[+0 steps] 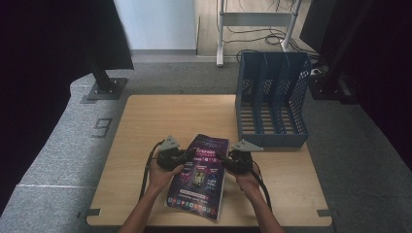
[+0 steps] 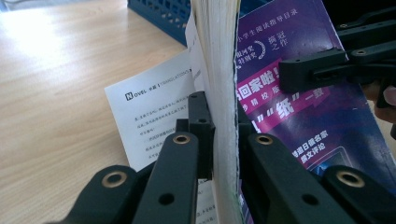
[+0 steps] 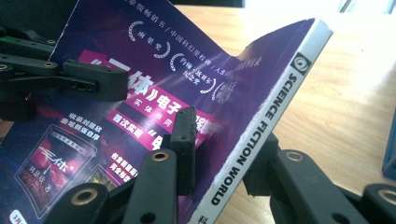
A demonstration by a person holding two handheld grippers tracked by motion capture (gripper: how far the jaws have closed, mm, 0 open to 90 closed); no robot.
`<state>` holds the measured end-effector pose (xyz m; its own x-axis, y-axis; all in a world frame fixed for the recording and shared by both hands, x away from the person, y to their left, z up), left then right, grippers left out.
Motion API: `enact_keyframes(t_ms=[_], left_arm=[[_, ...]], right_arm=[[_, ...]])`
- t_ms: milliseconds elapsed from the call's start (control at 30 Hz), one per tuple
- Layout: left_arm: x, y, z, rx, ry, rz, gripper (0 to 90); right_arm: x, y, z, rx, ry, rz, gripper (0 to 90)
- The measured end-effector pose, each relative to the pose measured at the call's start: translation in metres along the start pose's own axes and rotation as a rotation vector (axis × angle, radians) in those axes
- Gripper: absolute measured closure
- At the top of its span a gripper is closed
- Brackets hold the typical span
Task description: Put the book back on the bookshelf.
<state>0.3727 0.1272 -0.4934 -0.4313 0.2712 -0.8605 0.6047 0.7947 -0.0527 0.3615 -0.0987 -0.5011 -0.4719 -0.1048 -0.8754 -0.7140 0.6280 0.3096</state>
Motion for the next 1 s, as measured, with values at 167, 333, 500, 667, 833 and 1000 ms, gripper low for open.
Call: enact_keyframes(t_ms=[167,333,500,667,833,1000], left_arm=[[-0.006,-0.002,-0.006,0.005,-0.039,0.017,85.4],[-0.012,-0.002,-0.01,0.009,-0.049,0.027,85.4],[-0.017,-0.002,-0.013,0.006,-0.058,0.032,85.3],[-0.022,0.0,-0.017,0.004,-0.072,0.032,85.3],[-0.028,0.001,-0.021,0.002,-0.09,0.035,85.3],[-0.034,0.002,-0.024,-0.002,-0.114,0.043,85.3]], right_arm=[[-0.006,0.004,-0.007,-0.011,-0.038,-0.025,70.1],[-0.011,0.009,-0.013,-0.015,-0.058,-0.056,70.7],[-0.016,0.012,-0.017,-0.02,-0.078,-0.083,71.3],[-0.022,0.016,-0.02,-0.037,-0.097,-0.119,71.6],[-0.031,0.02,-0.022,-0.034,-0.093,-0.15,72.2],[-0.037,0.023,-0.024,-0.036,-0.105,-0.179,72.8]])
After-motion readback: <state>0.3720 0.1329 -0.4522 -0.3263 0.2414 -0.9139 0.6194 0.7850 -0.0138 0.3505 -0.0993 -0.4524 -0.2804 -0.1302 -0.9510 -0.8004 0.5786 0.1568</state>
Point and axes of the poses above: each handheld gripper's, and its own axes: z roughly forward along the jaws, x roughly out of its underside, y roughly to its left, the point moved 3 cm from there along z, roughly forward along the jaws, and after that the axes turned 13 degrees about -x, right-handed, at the moved point
